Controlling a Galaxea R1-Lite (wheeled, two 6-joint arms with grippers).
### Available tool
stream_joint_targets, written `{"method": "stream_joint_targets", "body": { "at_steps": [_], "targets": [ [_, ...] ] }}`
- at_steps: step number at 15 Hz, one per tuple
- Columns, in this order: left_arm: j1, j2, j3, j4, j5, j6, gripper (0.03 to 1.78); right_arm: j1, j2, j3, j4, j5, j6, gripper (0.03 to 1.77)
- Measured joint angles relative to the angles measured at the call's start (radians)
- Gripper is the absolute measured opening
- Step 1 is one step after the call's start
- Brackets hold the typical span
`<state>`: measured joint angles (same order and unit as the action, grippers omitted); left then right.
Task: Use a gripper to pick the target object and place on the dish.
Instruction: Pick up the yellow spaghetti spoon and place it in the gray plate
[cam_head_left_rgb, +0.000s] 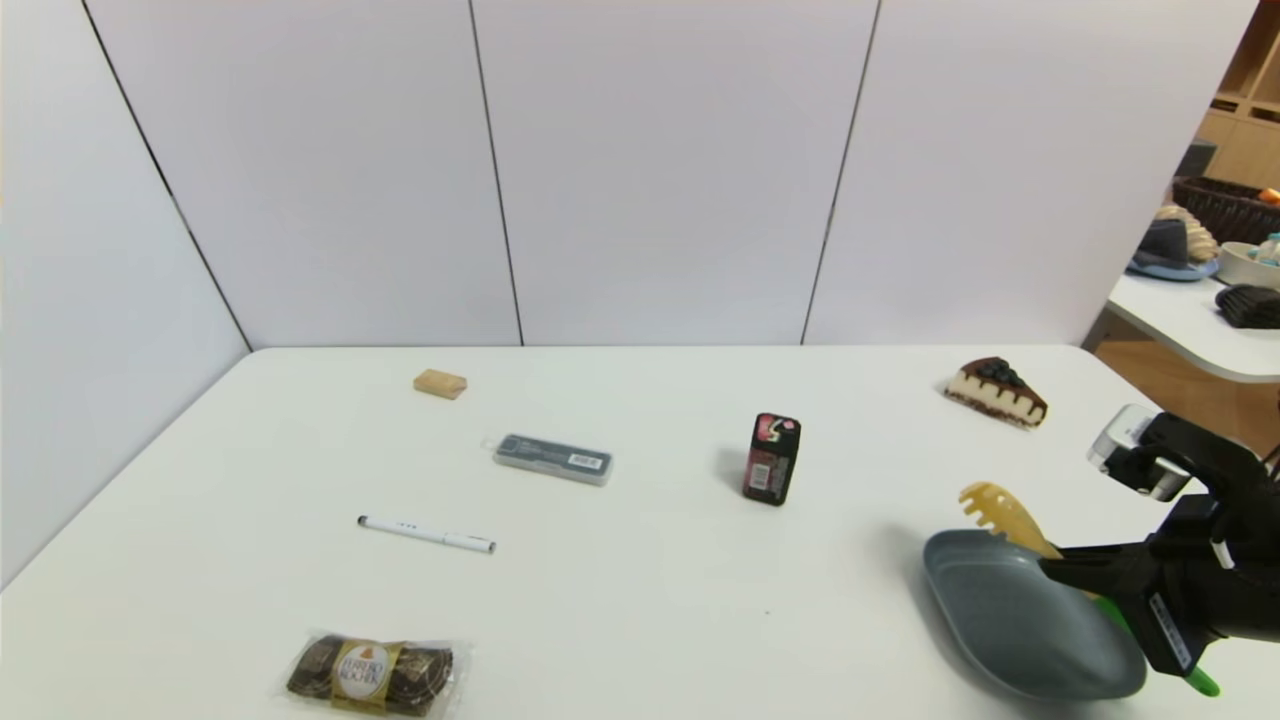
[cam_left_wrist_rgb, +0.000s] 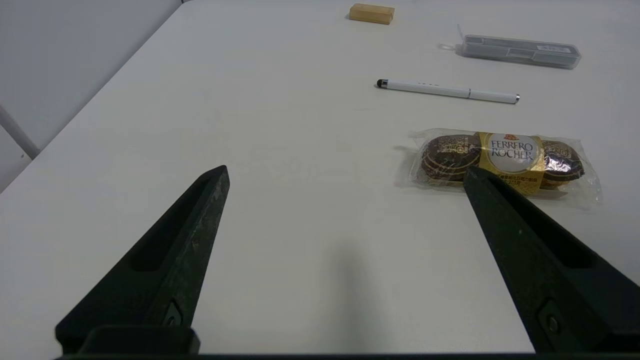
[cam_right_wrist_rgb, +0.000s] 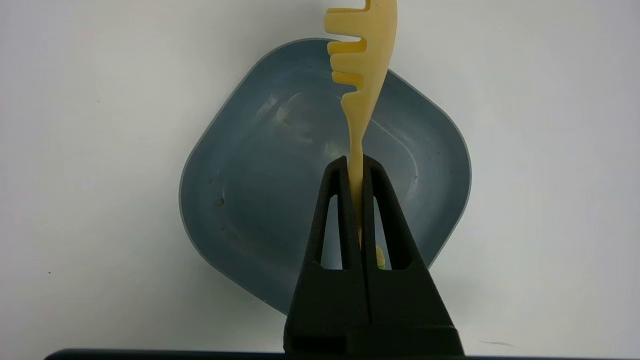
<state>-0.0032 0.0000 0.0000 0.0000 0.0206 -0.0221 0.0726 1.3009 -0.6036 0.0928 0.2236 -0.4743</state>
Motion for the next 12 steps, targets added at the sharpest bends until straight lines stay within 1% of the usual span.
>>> {"method": "stream_joint_targets", "body": {
  "at_steps": [8, 9, 11, 12],
  "targets": [
    [0.0, 0.0, 0.0, 0.0, 0.0, 0.0, 1.69, 0.008, 0.037, 0.007, -0.014, 0.004, -0.005, 0.05],
    [0.0, 0.0, 0.0, 0.0, 0.0, 0.0, 1.69, 0.009, 0.038, 0.011, -0.014, 0.005, -0.008, 0.18],
    [0.0, 0.0, 0.0, 0.0, 0.0, 0.0, 1.69, 0.01, 0.04, 0.017, -0.01, 0.005, -0.013, 0.53],
    [0.0, 0.0, 0.0, 0.0, 0.0, 0.0, 1.69, 0.01, 0.041, 0.018, -0.008, 0.005, -0.013, 0.67]
  ]
}}
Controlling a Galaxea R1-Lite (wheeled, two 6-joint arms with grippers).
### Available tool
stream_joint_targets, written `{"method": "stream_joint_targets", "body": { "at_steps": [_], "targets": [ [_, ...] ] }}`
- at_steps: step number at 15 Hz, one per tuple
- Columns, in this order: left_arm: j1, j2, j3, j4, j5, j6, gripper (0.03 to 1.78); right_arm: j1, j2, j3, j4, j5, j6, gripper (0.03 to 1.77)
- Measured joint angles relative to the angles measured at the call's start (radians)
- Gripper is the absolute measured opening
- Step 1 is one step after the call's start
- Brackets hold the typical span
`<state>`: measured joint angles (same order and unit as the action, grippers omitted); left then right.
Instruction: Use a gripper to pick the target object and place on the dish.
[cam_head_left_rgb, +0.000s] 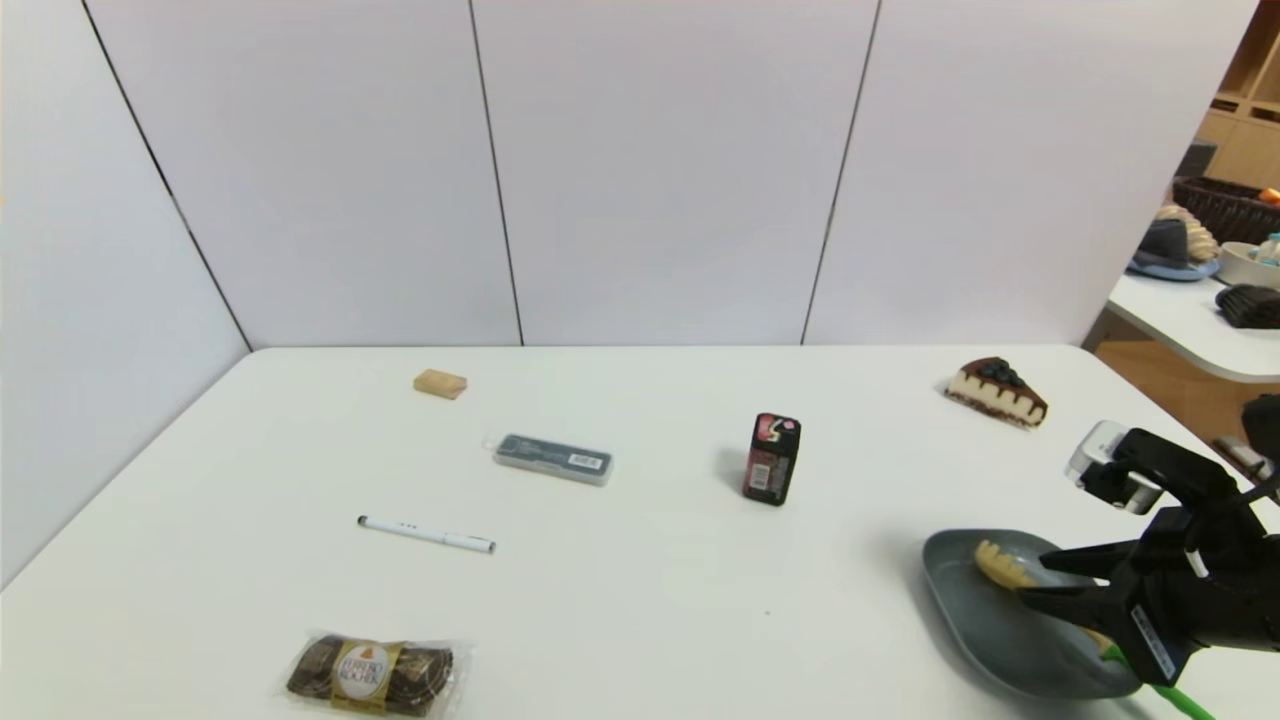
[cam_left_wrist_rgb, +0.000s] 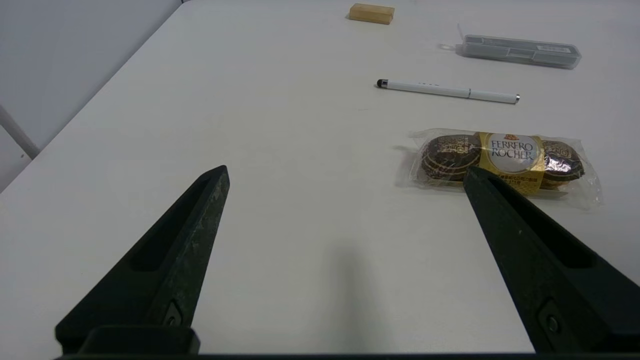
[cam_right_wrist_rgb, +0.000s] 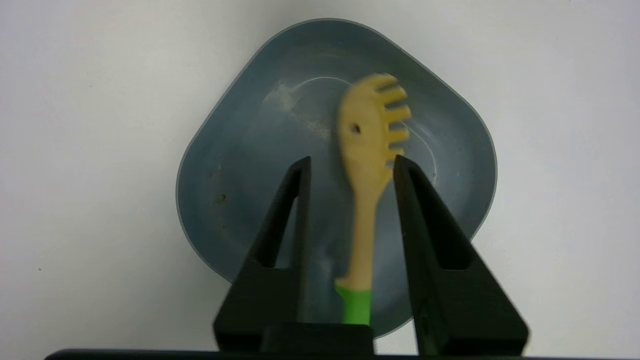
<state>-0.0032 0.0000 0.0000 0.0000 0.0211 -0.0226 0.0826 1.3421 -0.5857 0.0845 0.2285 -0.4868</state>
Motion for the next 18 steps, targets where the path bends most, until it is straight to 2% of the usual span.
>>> {"method": "stream_joint_targets", "body": {
  "at_steps": [3, 7, 10, 14, 18],
  "targets": [
    [0.0, 0.0, 0.0, 0.0, 0.0, 0.0, 1.69, 0.0, 0.001, -0.002, -0.001, 0.0, 0.0, 1.0],
    [0.0, 0.0, 0.0, 0.0, 0.0, 0.0, 1.69, 0.0, -0.005, -0.01, -0.007, 0.001, 0.0, 1.3],
    [0.0, 0.0, 0.0, 0.0, 0.0, 0.0, 1.69, 0.001, -0.04, -0.052, -0.053, 0.003, 0.002, 1.42],
    [0.0, 0.0, 0.0, 0.0, 0.0, 0.0, 1.69, -0.003, -0.154, -0.118, -0.246, 0.014, 0.024, 1.54],
    [0.0, 0.0, 0.0, 0.0, -0.001, 0.0, 1.69, -0.011, -0.281, -0.134, -0.344, 0.008, 0.135, 1.61]
  ]
}}
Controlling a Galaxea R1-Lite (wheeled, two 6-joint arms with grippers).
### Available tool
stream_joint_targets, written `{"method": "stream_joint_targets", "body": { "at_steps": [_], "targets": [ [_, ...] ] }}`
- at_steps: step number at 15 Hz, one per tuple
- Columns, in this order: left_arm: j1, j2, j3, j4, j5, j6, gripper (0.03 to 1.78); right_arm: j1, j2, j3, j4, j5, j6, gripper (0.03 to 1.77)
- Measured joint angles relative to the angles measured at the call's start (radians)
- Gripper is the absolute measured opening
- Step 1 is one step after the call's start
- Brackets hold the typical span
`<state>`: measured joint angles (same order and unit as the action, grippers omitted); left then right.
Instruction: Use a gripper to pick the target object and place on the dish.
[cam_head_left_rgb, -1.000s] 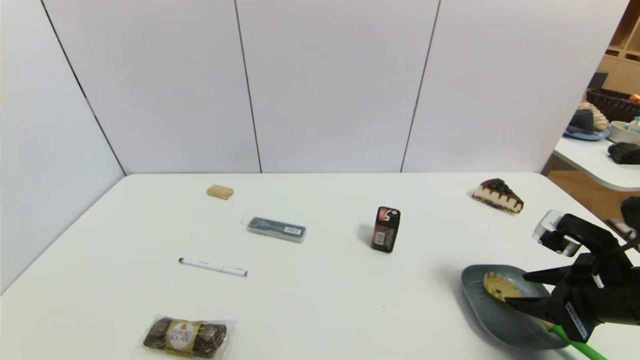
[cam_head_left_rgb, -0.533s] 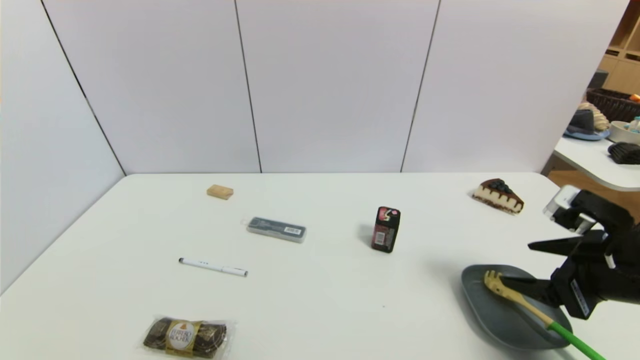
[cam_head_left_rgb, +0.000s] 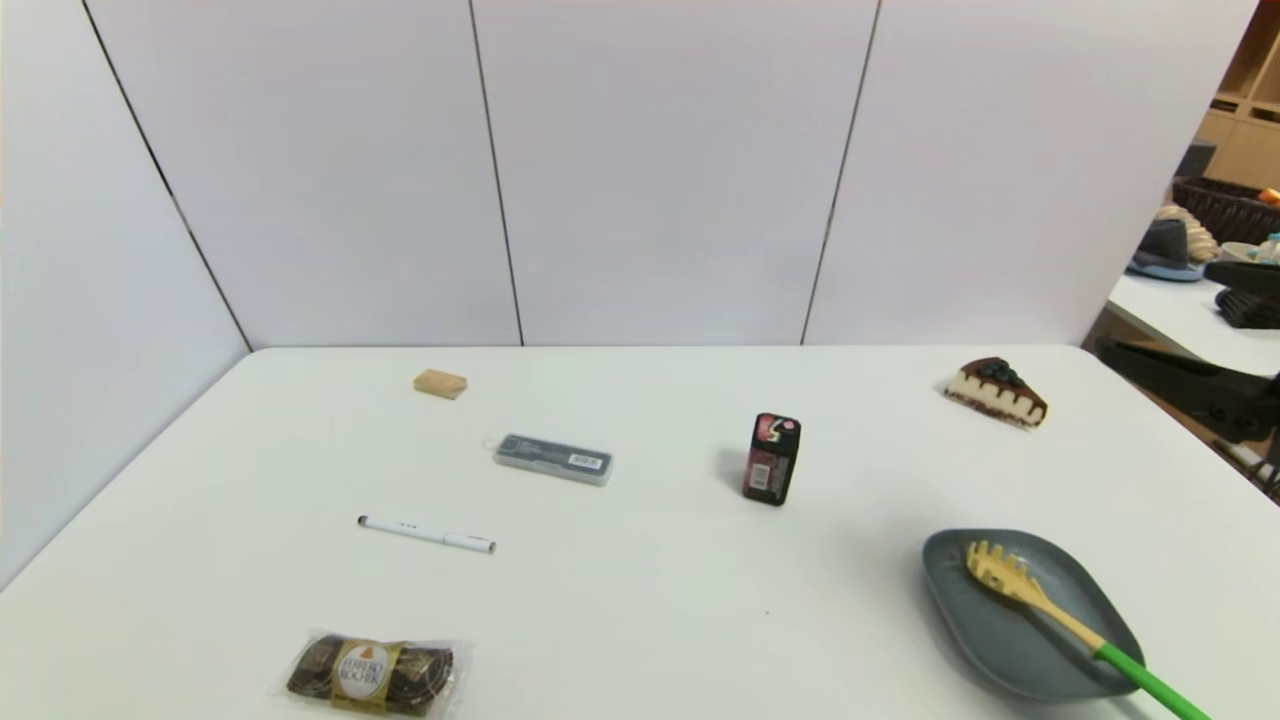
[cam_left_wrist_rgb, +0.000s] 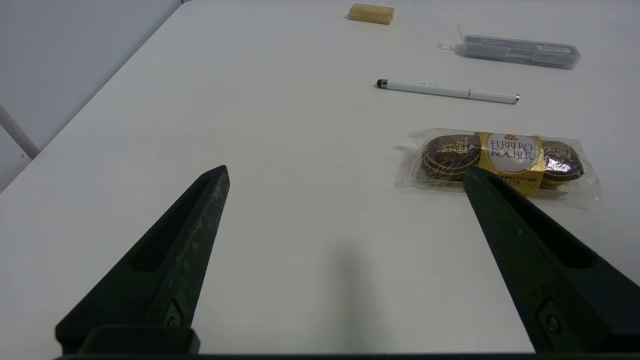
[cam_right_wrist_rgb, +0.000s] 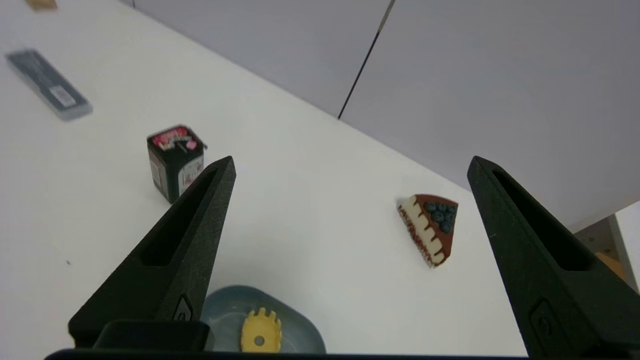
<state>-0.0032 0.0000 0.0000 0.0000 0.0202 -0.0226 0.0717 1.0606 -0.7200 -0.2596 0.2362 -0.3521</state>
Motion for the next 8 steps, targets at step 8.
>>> {"method": "stream_joint_targets", "body": {
  "at_steps": [8],
  "targets": [
    [0.0, 0.0, 0.0, 0.0, 0.0, 0.0, 1.69, -0.089, -0.204, -0.036, 0.026, -0.021, 0.301, 1.67]
  ]
}}
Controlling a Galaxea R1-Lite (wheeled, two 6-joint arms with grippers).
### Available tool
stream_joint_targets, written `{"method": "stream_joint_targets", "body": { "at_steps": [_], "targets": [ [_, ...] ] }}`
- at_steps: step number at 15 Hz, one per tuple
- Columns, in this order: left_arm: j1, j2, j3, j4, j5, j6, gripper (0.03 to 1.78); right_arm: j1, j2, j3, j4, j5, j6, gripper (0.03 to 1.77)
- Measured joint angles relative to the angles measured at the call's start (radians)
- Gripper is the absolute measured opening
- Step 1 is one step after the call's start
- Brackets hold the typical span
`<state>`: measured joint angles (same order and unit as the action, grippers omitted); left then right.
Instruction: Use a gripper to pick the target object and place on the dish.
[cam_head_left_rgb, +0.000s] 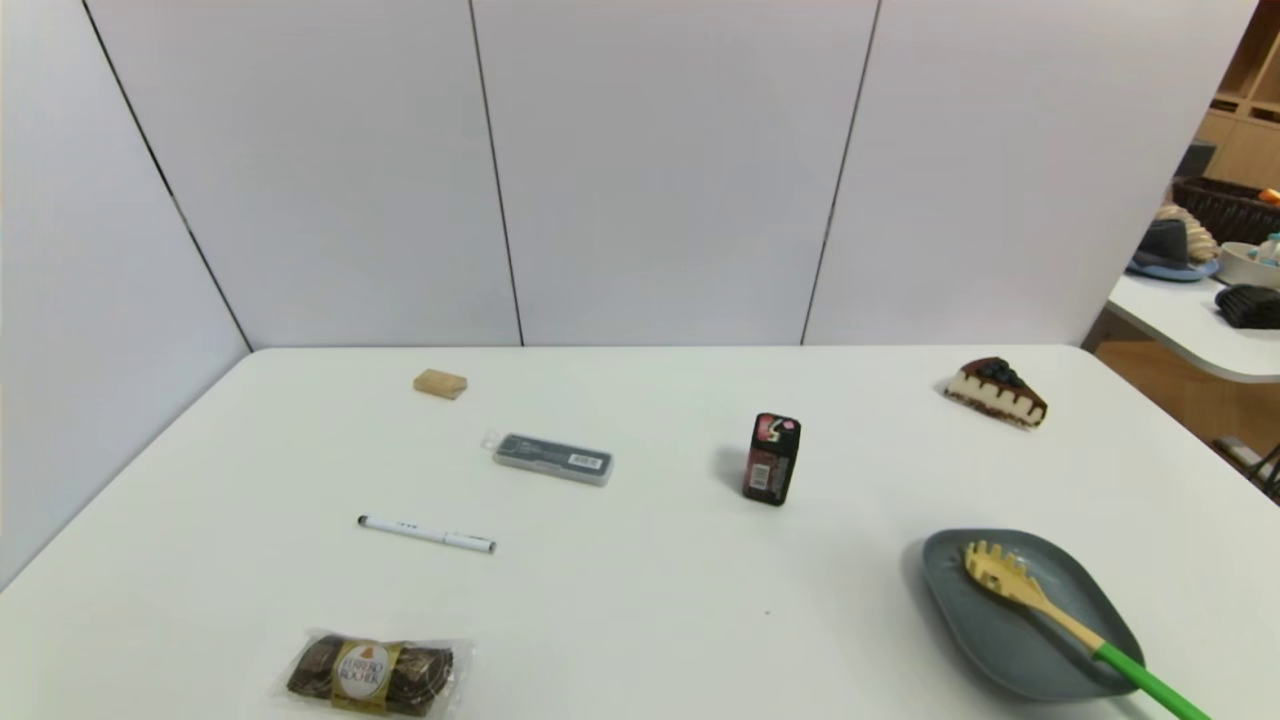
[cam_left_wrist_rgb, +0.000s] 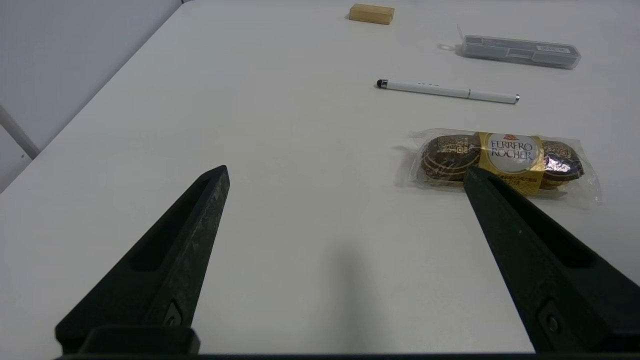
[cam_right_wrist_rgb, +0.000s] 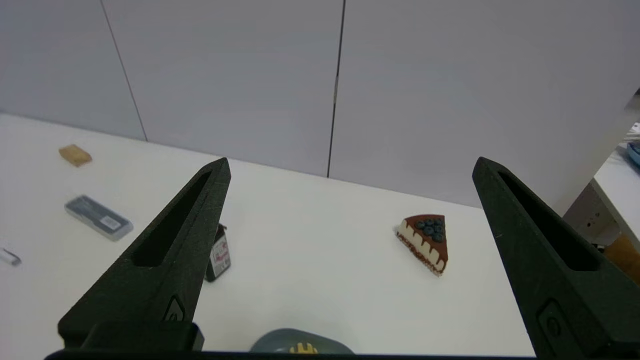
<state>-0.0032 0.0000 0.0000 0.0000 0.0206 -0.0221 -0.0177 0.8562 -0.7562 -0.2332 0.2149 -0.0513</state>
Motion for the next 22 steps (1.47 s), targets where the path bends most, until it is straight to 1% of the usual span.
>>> {"method": "stream_joint_targets", "body": {
  "at_steps": [1, 4, 6, 10, 12, 15, 18, 19, 20, 22],
  "targets": [
    [0.0, 0.0, 0.0, 0.0, 0.0, 0.0, 1.69, -0.008, -0.02, -0.008, -0.01, 0.001, 0.015, 1.68],
    [0.0, 0.0, 0.0, 0.0, 0.0, 0.0, 1.69, -0.017, -0.106, 0.006, -0.053, 0.003, 0.02, 1.69],
    [0.0, 0.0, 0.0, 0.0, 0.0, 0.0, 1.69, -0.024, -0.193, 0.058, -0.075, 0.003, 0.021, 1.69],
    [0.0, 0.0, 0.0, 0.0, 0.0, 0.0, 1.69, -0.04, -0.421, 0.167, -0.105, 0.006, 0.051, 1.69],
    [0.0, 0.0, 0.0, 0.0, 0.0, 0.0, 1.69, -0.045, -0.504, 0.218, -0.122, 0.002, 0.054, 1.69],
    [0.0, 0.0, 0.0, 0.0, 0.0, 0.0, 1.69, -0.047, -0.558, 0.329, -0.264, -0.001, 0.055, 1.69],
    [0.0, 0.0, 0.0, 0.0, 0.0, 0.0, 1.69, -0.048, -0.575, 0.46, -0.423, -0.002, 0.057, 1.69],
    [0.0, 0.0, 0.0, 0.0, 0.0, 0.0, 1.69, -0.048, -0.577, 0.496, -0.455, -0.001, 0.056, 1.69],
    [0.0, 0.0, 0.0, 0.0, 0.0, 0.0, 1.69, -0.047, -0.579, 0.515, -0.45, 0.001, 0.054, 1.7],
    [0.0, 0.0, 0.0, 0.0, 0.0, 0.0, 1.69, -0.013, -0.574, 0.538, -0.436, -0.007, 0.044, 1.7]
  ]
}}
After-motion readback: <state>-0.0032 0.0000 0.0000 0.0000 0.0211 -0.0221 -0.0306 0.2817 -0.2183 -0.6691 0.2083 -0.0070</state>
